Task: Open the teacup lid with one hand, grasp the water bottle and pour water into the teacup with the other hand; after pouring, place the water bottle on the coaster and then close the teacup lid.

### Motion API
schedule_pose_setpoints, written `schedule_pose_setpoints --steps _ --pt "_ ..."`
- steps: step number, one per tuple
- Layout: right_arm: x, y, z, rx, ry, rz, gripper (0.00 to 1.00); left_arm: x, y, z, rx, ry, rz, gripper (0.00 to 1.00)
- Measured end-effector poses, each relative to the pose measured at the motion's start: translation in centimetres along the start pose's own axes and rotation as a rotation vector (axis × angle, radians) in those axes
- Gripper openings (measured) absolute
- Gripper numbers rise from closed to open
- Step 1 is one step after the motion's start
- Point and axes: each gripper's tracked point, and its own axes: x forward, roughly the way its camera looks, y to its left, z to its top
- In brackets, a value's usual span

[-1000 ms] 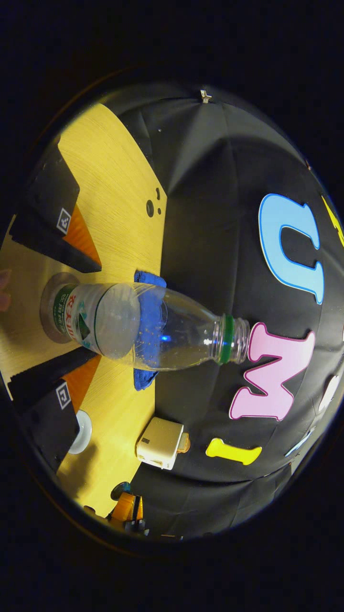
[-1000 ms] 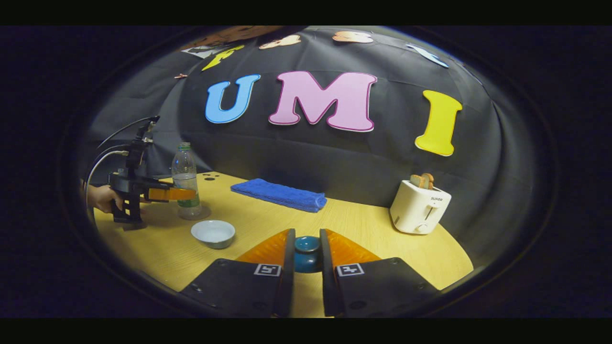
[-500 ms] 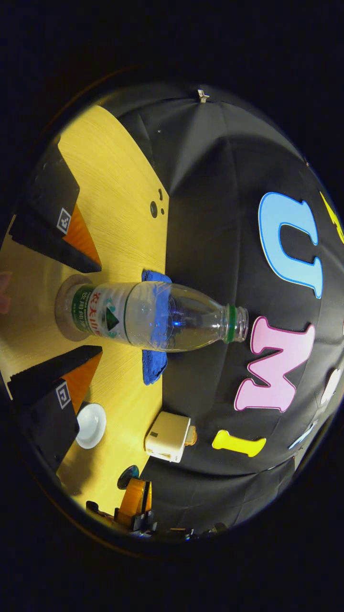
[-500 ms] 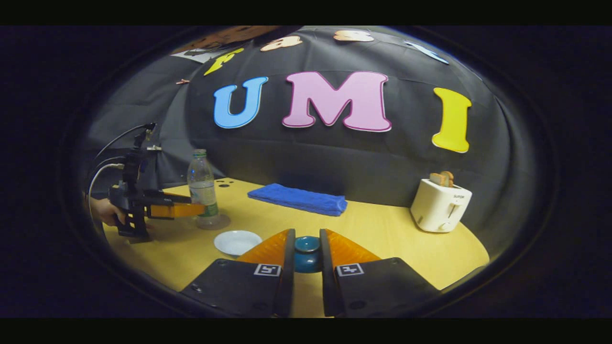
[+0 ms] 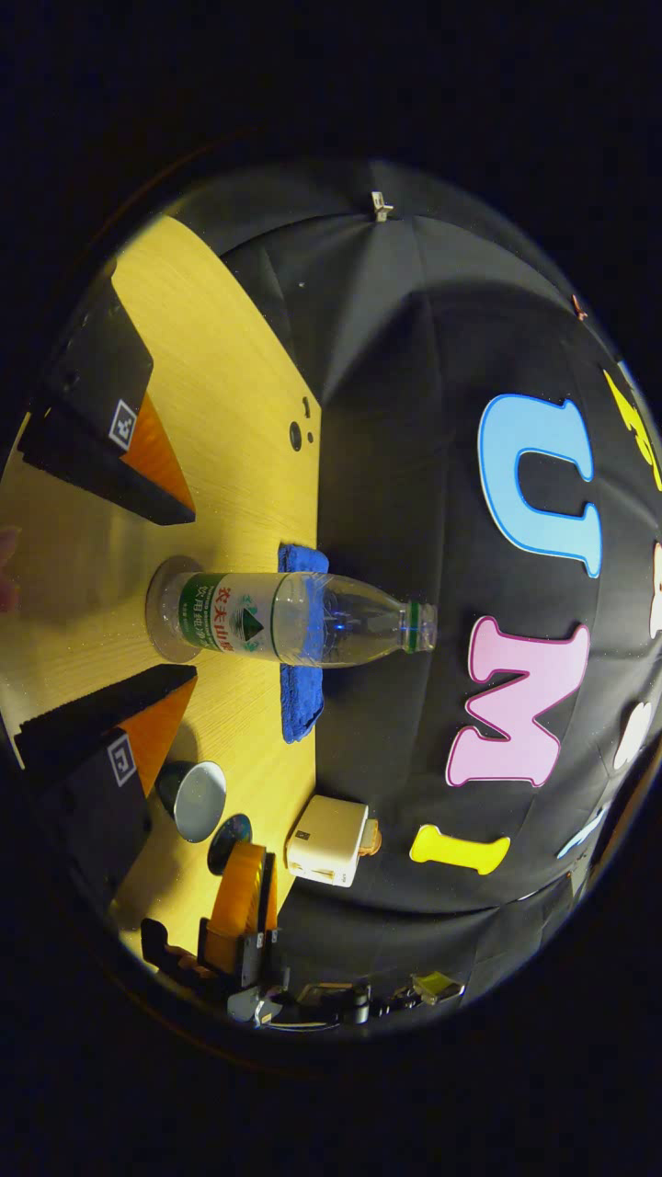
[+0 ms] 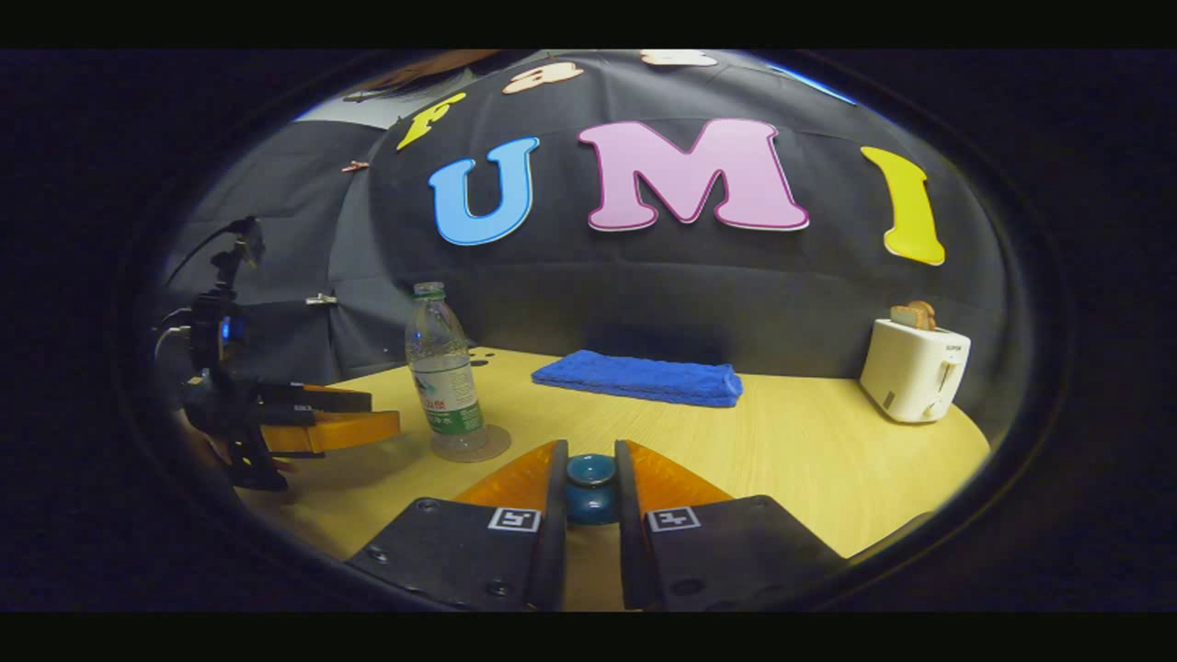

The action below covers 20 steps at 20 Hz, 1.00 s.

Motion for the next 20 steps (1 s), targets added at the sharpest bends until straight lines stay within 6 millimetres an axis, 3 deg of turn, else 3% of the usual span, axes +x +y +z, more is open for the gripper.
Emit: schedule_pose_setpoints --steps 6,9,10,12,14,15,19,20 --pt "1.3 1.5 -1.3 0.0 0.024 0.022 0.23 -1.1 -0.8 0.7 -0.015 -0.031 -0.027 0.95" --pt "1.8 1.7 -2.1 -0.007 0.044 0.023 0.32 -1.1 -0.4 0.5 -0.03 -0.027 -0.02 0.95" --pt "1.9 1.5 -2.2 -0.008 0.047 0.021 0.23 -0.9 -0.3 0.5 -0.03 -0.027 -0.017 0.95" --pt "2.2 1.5 -2.2 -0.004 0.047 0.018 0.31 -0.9 -0.3 0.6 -0.028 -0.028 -0.019 0.95" --pt "2.4 1.4 -2.6 -0.008 0.058 0.017 0.28 -0.9 -0.3 0.7 -0.017 -0.031 -0.023 0.95" --pt "2.5 1.7 -2.6 -0.005 0.06 0.028 0.35 -0.8 -0.2 1.0 -0.01 -0.037 -0.023 0.95" --pt "2.6 2.0 -2.7 0.004 0.064 0.031 0.31 -0.5 -0.4 1.4 -0.001 -0.044 -0.03 0.95" --pt "2.6 2.0 -2.7 0.008 0.063 0.029 0.34 -0.5 -0.4 1.3 -0.005 -0.044 -0.033 0.95"
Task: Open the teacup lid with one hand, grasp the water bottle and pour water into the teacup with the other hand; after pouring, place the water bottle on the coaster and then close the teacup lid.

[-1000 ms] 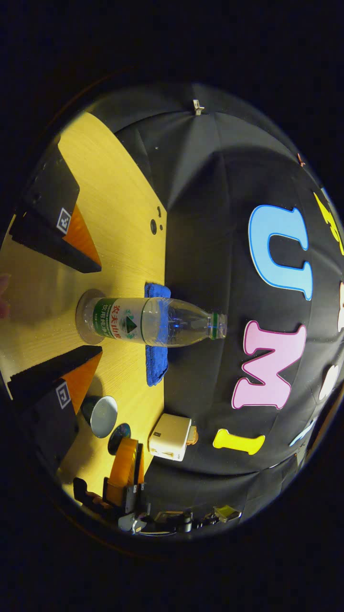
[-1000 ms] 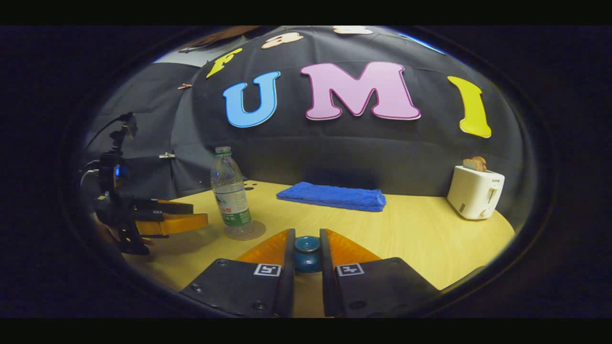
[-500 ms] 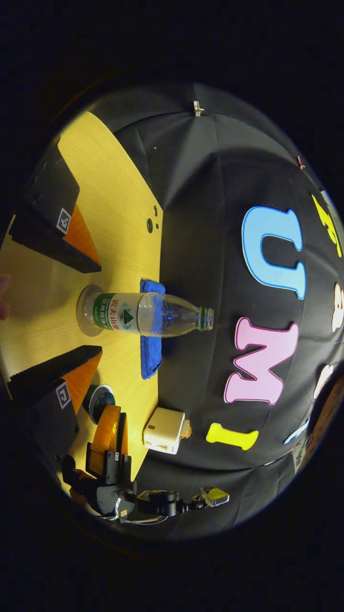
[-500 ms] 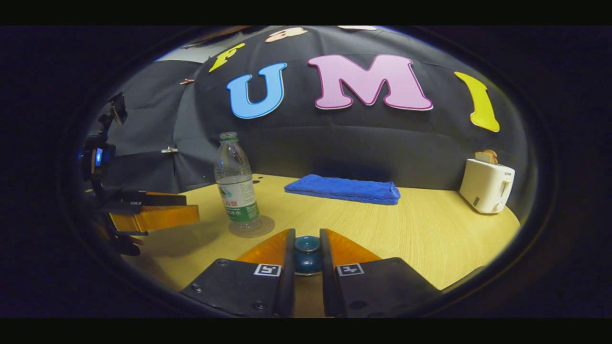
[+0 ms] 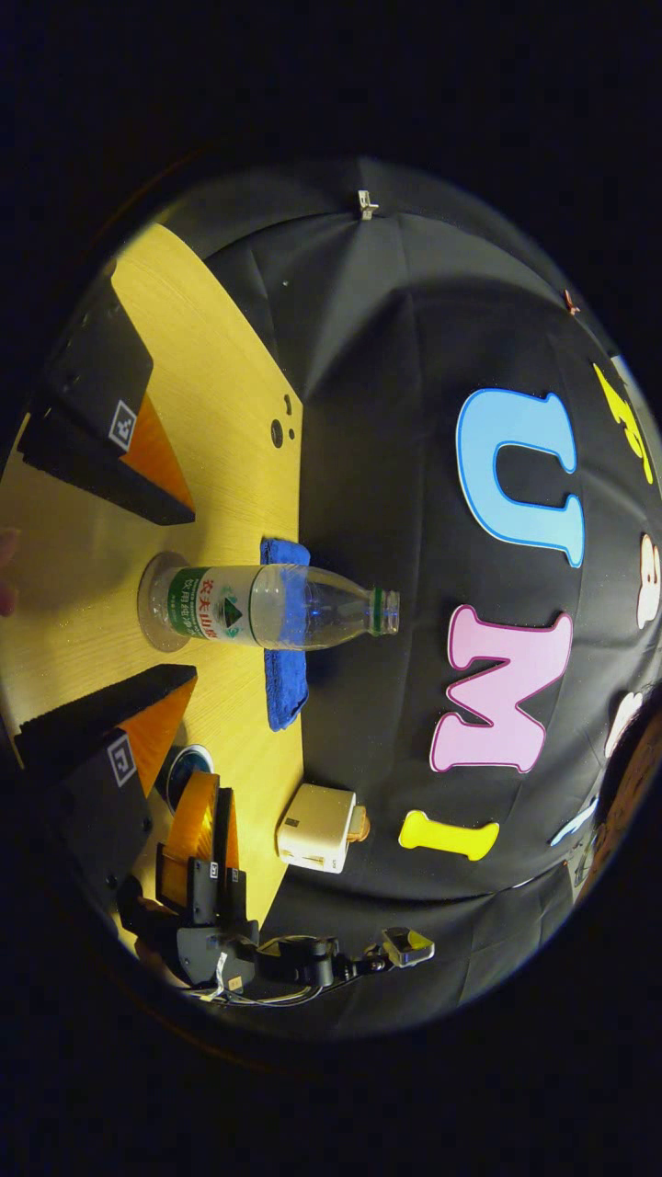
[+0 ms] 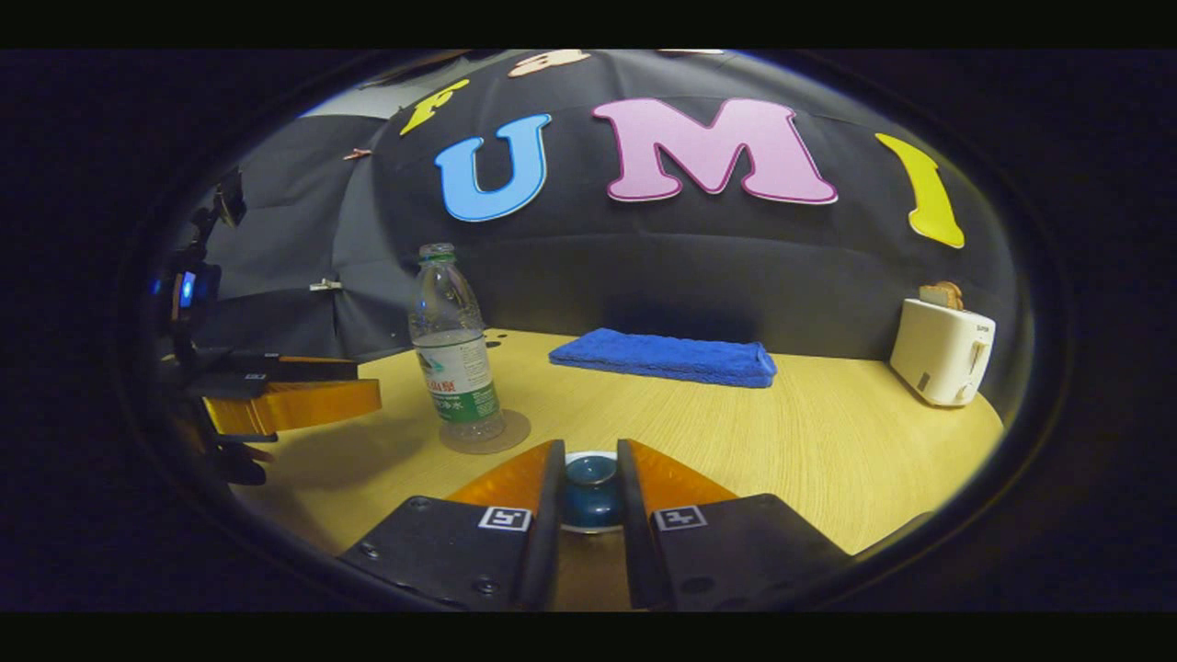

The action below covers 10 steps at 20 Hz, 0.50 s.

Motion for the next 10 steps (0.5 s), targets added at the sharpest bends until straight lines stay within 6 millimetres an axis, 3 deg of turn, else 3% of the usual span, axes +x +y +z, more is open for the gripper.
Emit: schedule_pose_setpoints --steps 4,5,6,7,10 --pt "0.1 0.1 0.1 0.006 0.0 -0.003 0.31 -0.3 0.3 -0.1 -0.012 -0.001 0.007 0.95" --pt "0.0 0.1 0.1 0.008 0.001 -0.004 0.35 -0.4 0.4 0.1 -0.011 -0.003 0.009 0.96" --pt "-0.2 0.2 0.3 0.006 -0.002 -0.005 0.43 -0.6 0.4 0.0 -0.008 -0.006 0.011 0.95" --pt "-0.6 0.3 0.8 0.0 -0.014 -0.006 0.46 -0.7 0.5 0.2 -0.004 -0.007 0.014 0.96" --pt "-2.4 0.5 3.6 -0.014 -0.09 -0.009 0.72 -1.3 0.2 0.7 -0.011 -0.011 0.018 0.95"
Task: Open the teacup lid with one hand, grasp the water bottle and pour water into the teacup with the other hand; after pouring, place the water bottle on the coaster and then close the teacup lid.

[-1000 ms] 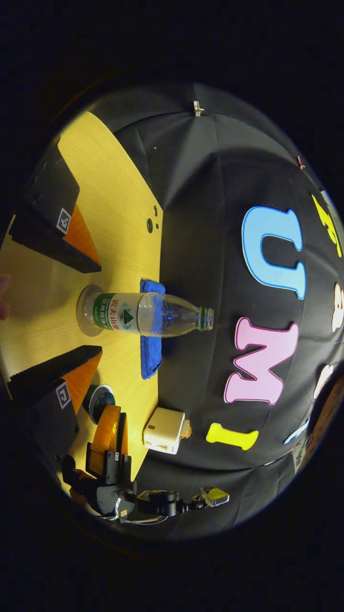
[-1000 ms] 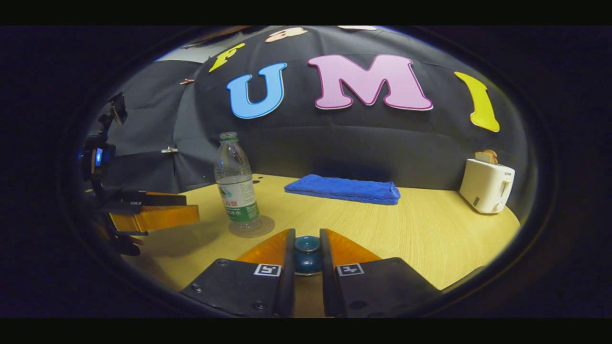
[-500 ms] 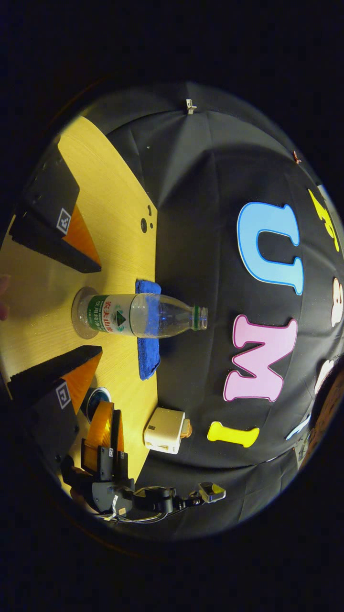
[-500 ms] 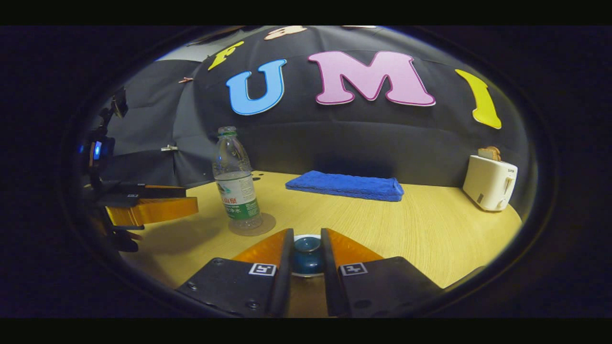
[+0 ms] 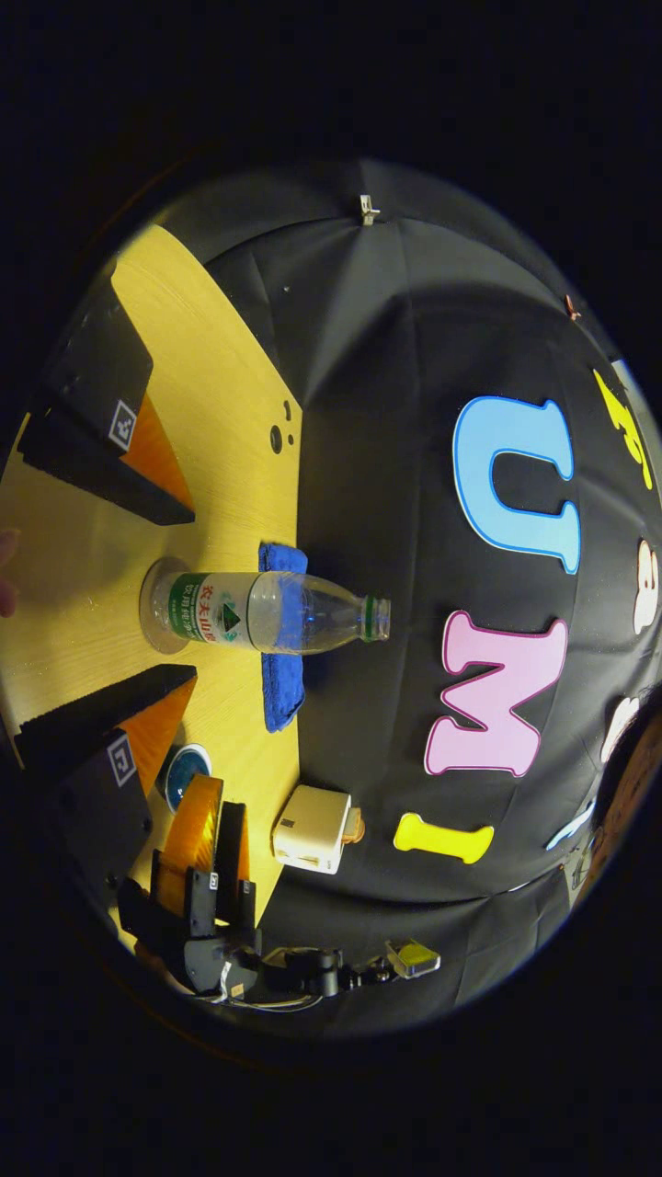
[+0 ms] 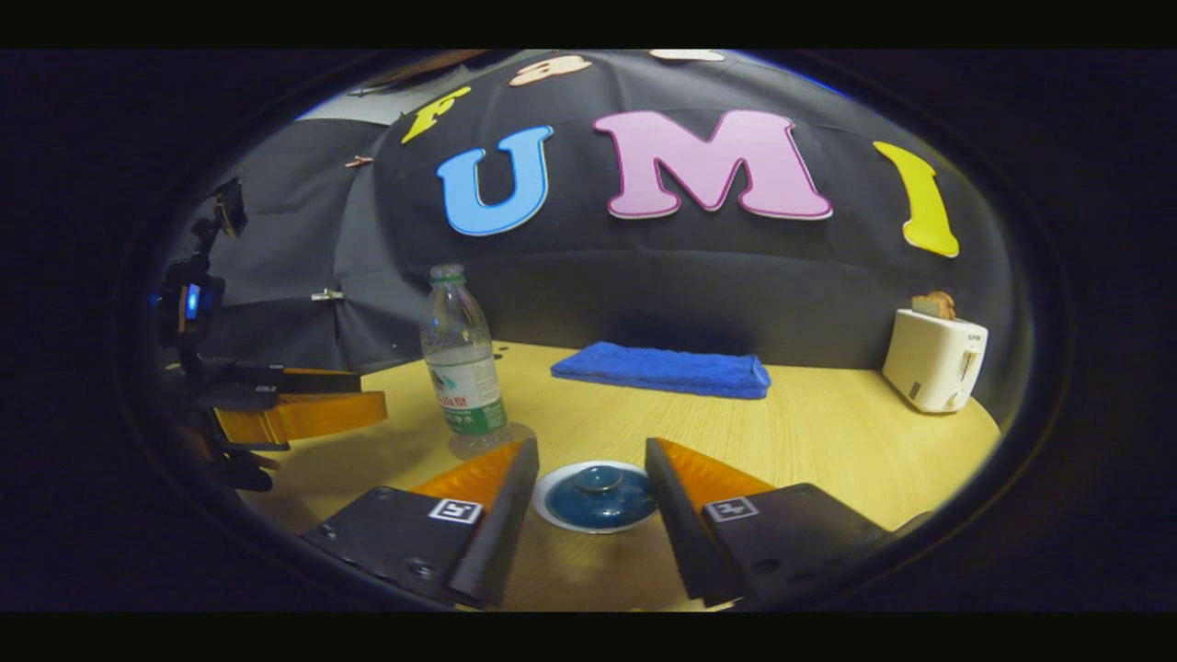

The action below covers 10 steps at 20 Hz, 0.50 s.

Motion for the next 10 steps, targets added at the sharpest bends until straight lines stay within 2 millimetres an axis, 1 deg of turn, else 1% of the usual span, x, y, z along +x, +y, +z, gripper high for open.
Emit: schedule_pose_setpoints --steps 2,3,4,6,8,9,10 --pt "-1.4 -0.4 2.8 -0.015 -0.052 -0.016 0.85 -0.8 -0.1 0.6 -0.003 0.004 0.012 0.95" --pt "-2.0 -0.9 4.3 -0.023 -0.068 -0.025 0.87 -1.2 -0.2 1.3 -0.005 0.001 0.015 0.95" --pt "-2.8 -1.4 5.9 -0.025 -0.077 -0.029 0.91 -1.8 -0.5 2.1 -0.01 -0.001 0.017 0.95" --pt "-4.4 -2.0 9.6 0.001 -0.1 -0.042 0.96 -3.0 -1.0 3.9 -0.027 0.0 0.019 0.95" --pt "-6.2 -2.1 13.1 0.042 -0.125 -0.051 0.97 -4.6 -1.3 6.0 -0.036 0.0 0.036 0.95" --pt "-7.1 -2.2 14.8 0.055 -0.136 -0.061 0.97 -5.4 -1.4 7.2 -0.044 0.001 0.045 0.98" --pt "-8.1 -2.2 16.3 0.059 -0.143 -0.076 0.97 -6.5 -1.5 8.2 -0.05 0.005 0.057 0.95"
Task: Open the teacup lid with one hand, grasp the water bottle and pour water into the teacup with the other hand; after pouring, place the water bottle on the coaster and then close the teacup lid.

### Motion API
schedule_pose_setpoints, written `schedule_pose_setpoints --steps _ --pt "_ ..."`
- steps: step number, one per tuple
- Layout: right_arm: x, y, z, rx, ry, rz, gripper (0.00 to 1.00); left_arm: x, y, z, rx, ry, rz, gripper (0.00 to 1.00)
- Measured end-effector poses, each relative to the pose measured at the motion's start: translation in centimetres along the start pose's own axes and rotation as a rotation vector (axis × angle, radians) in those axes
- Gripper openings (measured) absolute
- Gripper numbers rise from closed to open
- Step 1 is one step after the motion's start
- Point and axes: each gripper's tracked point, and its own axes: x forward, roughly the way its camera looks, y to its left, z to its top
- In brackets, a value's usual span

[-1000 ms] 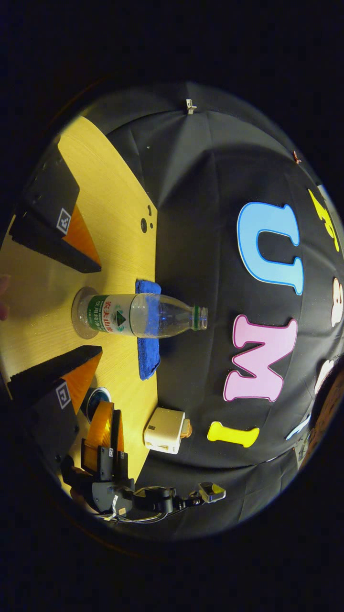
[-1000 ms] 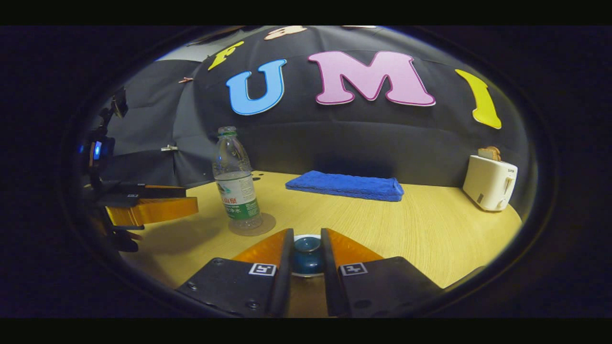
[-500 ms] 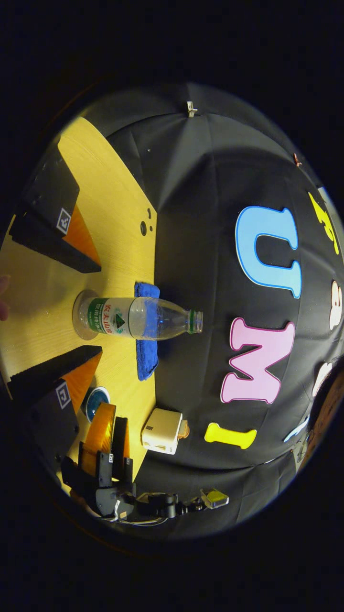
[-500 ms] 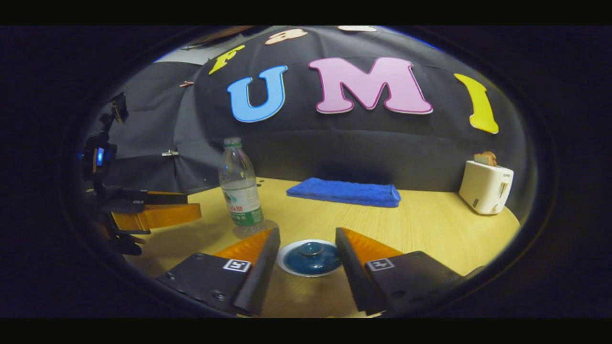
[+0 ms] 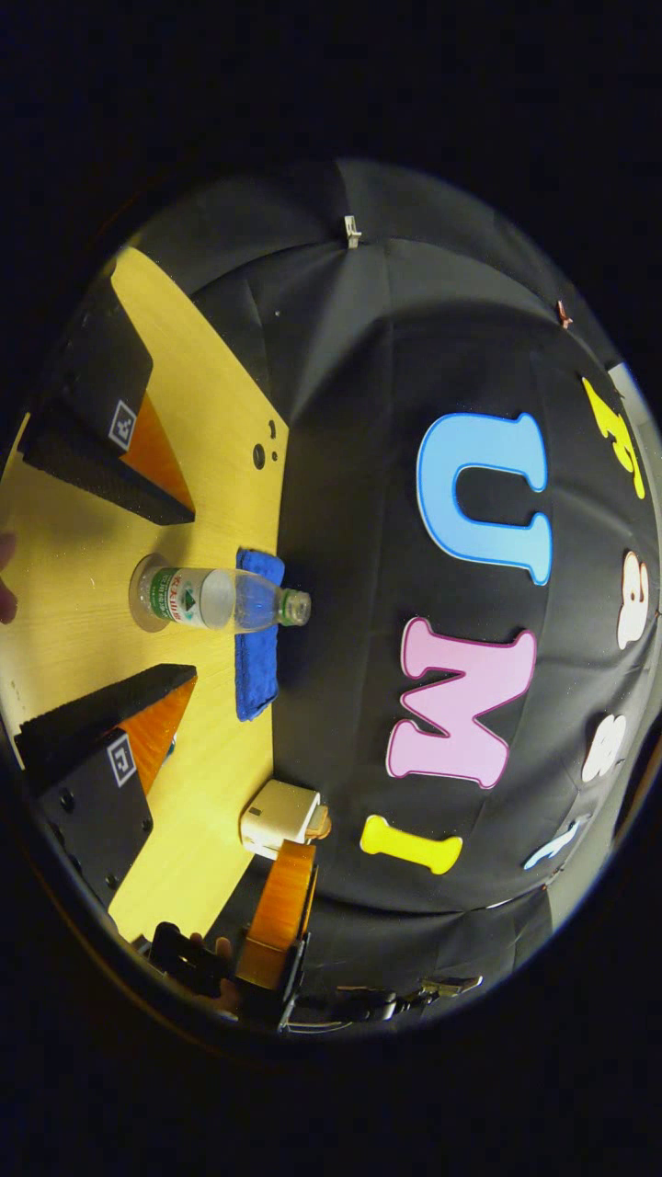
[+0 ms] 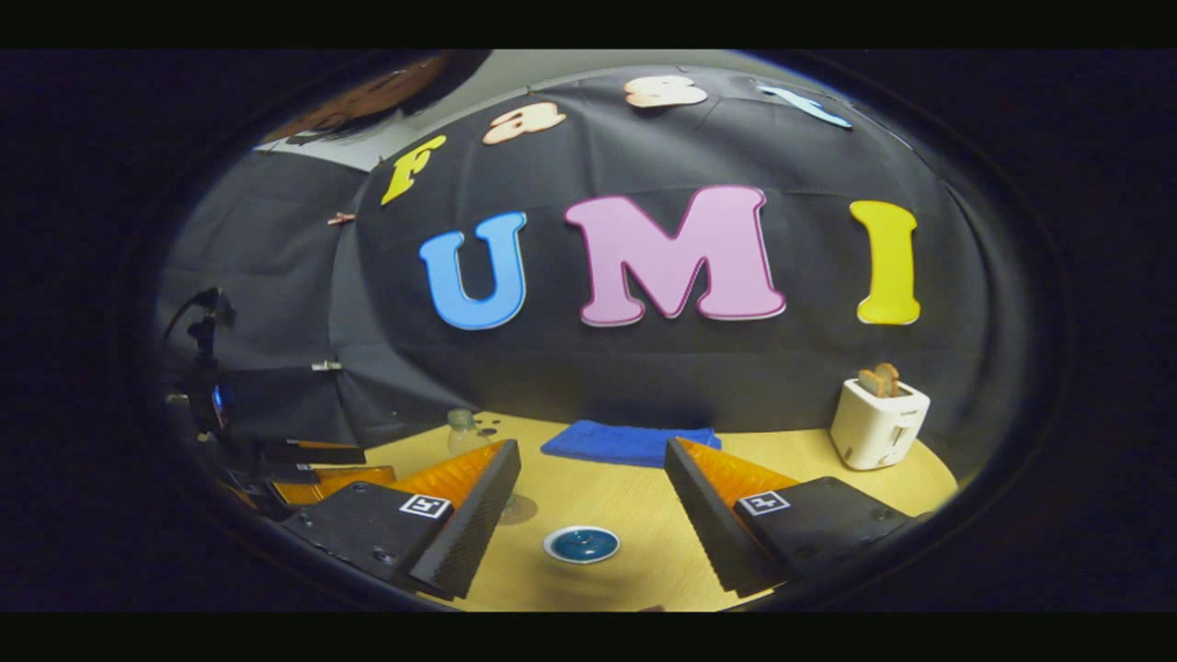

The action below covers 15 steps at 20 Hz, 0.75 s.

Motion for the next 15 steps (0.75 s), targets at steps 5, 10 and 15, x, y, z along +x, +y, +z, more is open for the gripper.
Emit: schedule_pose_setpoints --steps 5,10,15 --pt "-4.0 -0.4 7.6 -0.027 -0.04 -0.087 0.92 -4.4 -0.4 5.9 0.021 -0.029 0.009 0.95" --pt "-7.2 0.3 11.9 -0.053 -0.057 -0.131 0.97 -7.3 0.4 9.5 0.017 -0.046 0.033 0.95" --pt "-9.4 1.5 12.3 -0.074 -0.038 -0.17 0.97 -9.6 1.2 11.4 0.051 -0.072 0.036 0.95"
